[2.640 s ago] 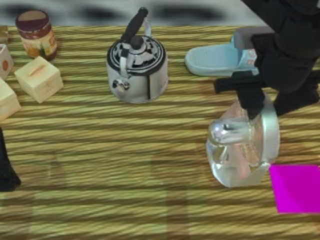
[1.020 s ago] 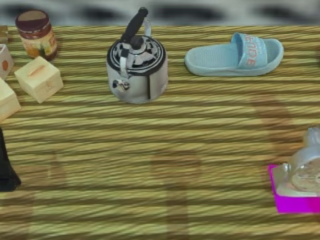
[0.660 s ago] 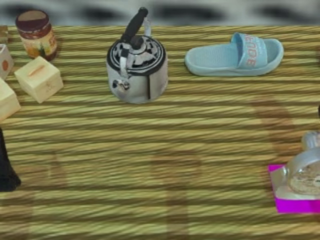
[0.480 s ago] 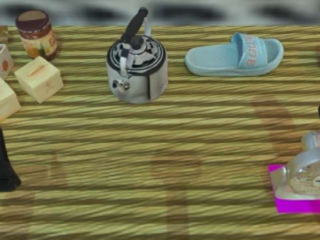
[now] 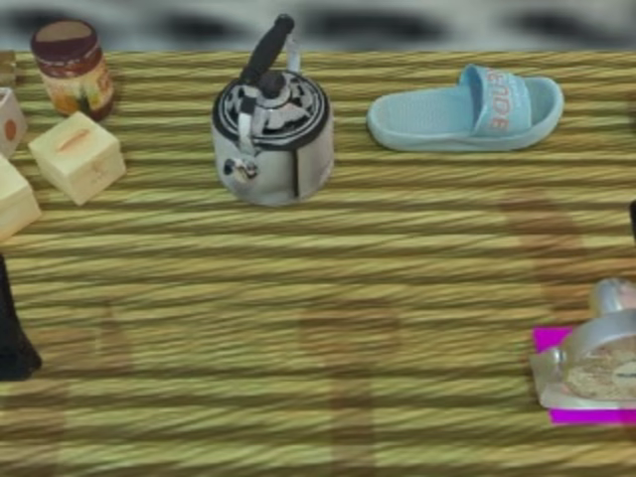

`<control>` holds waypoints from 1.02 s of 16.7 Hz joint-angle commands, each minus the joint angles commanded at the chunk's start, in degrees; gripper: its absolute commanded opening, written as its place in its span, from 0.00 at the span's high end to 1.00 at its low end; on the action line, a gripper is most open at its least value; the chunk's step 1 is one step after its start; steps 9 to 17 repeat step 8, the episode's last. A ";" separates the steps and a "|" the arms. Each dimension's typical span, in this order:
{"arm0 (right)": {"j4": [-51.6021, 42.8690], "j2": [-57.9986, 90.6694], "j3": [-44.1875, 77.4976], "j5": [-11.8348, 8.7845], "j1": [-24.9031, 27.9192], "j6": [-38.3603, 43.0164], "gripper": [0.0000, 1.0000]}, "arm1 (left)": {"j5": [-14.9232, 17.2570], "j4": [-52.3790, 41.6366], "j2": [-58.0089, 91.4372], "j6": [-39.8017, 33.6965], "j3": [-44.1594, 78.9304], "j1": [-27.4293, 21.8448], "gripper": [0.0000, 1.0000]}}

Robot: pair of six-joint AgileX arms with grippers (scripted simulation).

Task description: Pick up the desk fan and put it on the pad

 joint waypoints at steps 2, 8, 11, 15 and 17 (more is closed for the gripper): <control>0.00 0.00 0.00 0.00 0.00 0.00 0.02 | 0.00 0.00 0.00 0.00 0.00 0.00 0.00; 0.00 0.00 0.00 0.00 0.00 0.00 0.00 | 0.00 0.00 0.00 0.00 0.00 0.00 0.00; 0.00 0.00 0.00 0.00 0.00 0.00 0.00 | 0.00 0.00 0.00 0.00 0.00 0.00 0.00; 0.00 0.00 0.00 0.00 0.00 0.00 0.00 | 0.00 0.00 0.00 0.00 0.00 0.00 0.00; 0.00 0.00 0.00 0.00 0.00 0.00 0.00 | 0.00 0.00 0.00 0.00 0.00 0.00 0.00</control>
